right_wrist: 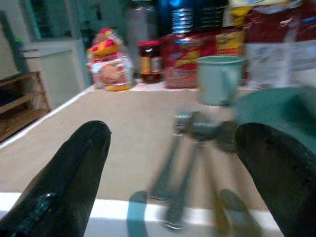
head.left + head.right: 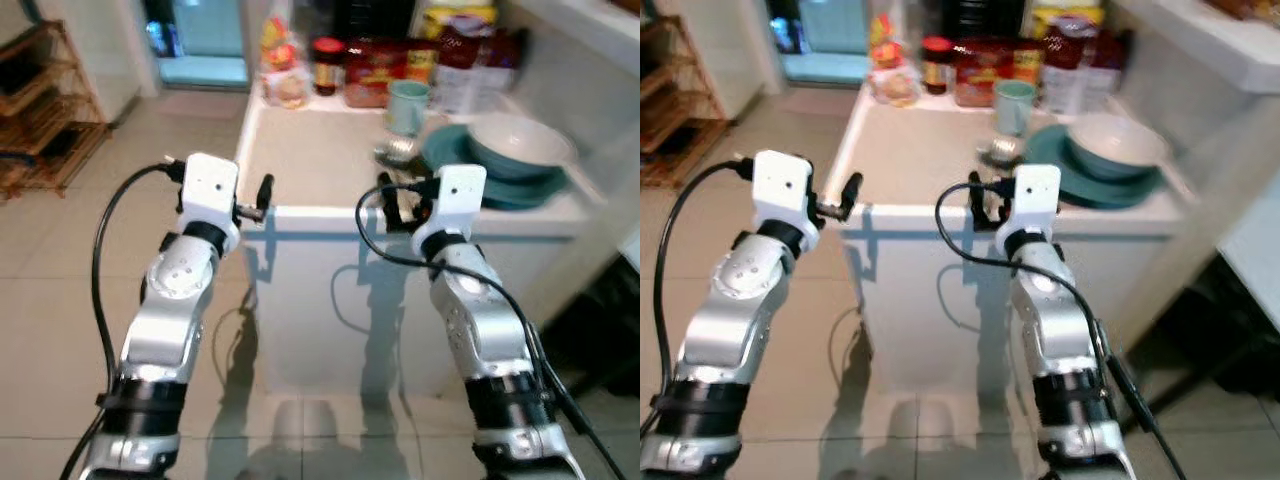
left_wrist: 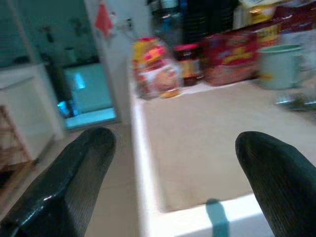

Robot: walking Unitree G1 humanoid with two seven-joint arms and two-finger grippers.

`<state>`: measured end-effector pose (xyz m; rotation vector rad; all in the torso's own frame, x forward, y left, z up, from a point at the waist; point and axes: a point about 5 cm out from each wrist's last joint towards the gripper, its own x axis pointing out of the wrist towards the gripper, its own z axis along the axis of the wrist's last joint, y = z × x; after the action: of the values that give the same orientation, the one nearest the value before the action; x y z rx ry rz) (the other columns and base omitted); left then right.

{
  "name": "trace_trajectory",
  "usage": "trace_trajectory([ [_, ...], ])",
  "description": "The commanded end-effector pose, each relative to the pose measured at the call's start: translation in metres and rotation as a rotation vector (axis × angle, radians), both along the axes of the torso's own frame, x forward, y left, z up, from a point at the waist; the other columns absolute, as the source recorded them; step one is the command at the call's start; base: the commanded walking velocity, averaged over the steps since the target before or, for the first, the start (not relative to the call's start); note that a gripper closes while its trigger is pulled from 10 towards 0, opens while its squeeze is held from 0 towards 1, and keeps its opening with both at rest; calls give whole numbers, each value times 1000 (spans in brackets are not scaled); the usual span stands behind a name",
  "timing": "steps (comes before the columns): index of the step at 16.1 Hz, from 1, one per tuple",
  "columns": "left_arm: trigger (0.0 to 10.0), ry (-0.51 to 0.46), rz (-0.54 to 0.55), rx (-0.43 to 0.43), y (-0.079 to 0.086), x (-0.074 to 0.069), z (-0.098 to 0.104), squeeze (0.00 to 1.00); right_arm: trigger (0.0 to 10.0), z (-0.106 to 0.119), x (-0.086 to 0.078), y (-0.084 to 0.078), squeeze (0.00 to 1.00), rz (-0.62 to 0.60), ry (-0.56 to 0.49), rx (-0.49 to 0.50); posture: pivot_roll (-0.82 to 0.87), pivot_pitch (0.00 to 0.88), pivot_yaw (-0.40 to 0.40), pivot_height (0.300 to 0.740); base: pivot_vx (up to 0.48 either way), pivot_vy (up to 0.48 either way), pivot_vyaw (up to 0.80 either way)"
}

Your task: Setting the table

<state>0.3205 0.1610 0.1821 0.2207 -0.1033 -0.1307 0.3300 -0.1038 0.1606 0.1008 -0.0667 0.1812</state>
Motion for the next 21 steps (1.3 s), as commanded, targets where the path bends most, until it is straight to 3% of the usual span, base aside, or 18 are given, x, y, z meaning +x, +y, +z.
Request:
trace_trajectory([
  [1, 10000, -15, -6, -4, -1, 0, 5, 0, 10000, 5, 1, 3, 0, 14, -12, -4, 154, 0, -22, 740, 371, 0, 0],
  [10, 10000, -13, -8, 0, -1, 1, 6, 0, 10000, 4, 2, 3, 0, 12, 7, -7, 154, 0, -22, 740, 368, 0, 0],
  [12, 10000, -29, -48, 14, -6, -1, 6, 0, 10000, 0, 6, 4, 0, 16, 51, -13, 154, 0, -21, 740, 0, 0, 0],
  [15, 10000, -43, -261, 113, -16, -11, 10, 0, 10000, 0, 15, 5, 0, 12, 145, 16, 159, 0, -25, 740, 0, 0, 0],
  [17, 10000, -30, -427, 148, -21, -23, 16, 0, 10000, 1, 26, 4, 0, -26, 195, -42, 167, 0, -29, 740, 0, 0, 0],
  [19, 10000, -17, -496, 155, -23, -28, 18, 0, 10000, 1, 35, 6, 0, -25, 251, -52, 173, 0, -33, 740, 0, 0, 0],
  [21, 10000, -9, -535, 161, -25, -32, 20, 0, 10000, 2, 45, 6, 0, -49, 311, -130, 179, 0, -38, 740, 0, 0, 0],
])
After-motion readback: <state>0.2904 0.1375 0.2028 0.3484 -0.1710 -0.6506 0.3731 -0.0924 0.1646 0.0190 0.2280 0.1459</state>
